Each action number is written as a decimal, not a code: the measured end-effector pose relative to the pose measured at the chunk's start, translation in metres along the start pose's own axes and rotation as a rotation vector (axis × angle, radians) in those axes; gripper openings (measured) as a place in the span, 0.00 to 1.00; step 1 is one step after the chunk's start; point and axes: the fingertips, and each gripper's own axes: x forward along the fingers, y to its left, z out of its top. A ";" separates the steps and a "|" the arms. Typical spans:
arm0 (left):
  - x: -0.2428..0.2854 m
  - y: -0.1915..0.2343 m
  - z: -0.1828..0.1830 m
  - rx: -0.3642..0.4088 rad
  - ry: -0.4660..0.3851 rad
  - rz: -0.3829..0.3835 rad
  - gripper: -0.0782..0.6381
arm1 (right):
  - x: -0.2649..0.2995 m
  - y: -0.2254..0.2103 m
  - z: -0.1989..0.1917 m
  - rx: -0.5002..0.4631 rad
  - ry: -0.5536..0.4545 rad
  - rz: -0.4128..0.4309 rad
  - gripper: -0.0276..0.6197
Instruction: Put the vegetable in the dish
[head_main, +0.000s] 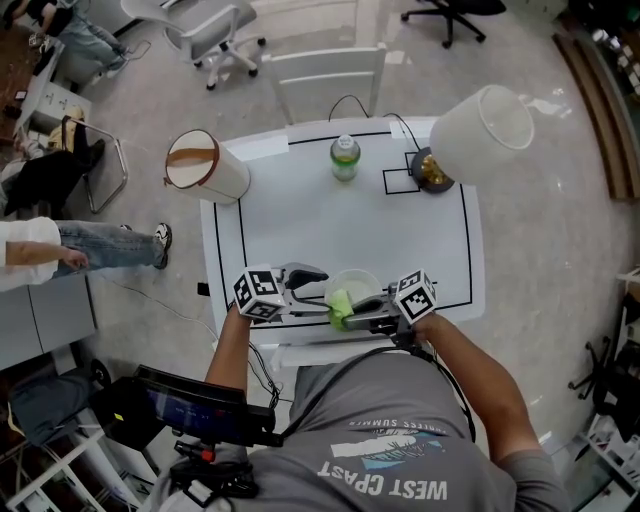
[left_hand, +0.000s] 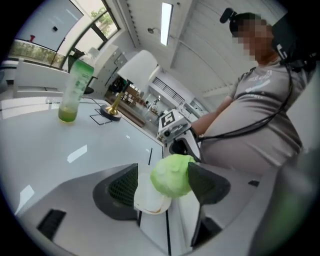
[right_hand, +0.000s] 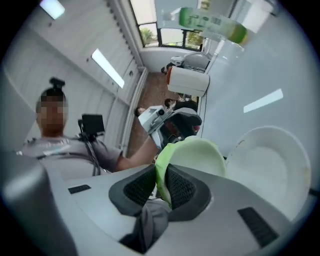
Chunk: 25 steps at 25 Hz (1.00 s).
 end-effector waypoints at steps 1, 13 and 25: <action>-0.005 0.002 0.005 -0.011 -0.029 0.012 0.55 | 0.000 0.000 0.006 0.064 -0.051 0.042 0.15; 0.063 0.017 -0.014 0.082 0.090 0.014 0.55 | -0.048 -0.049 -0.007 0.156 -0.102 -0.130 0.15; 0.069 0.032 0.001 0.070 0.033 0.055 0.55 | -0.073 -0.046 0.024 0.097 -0.222 -0.184 0.19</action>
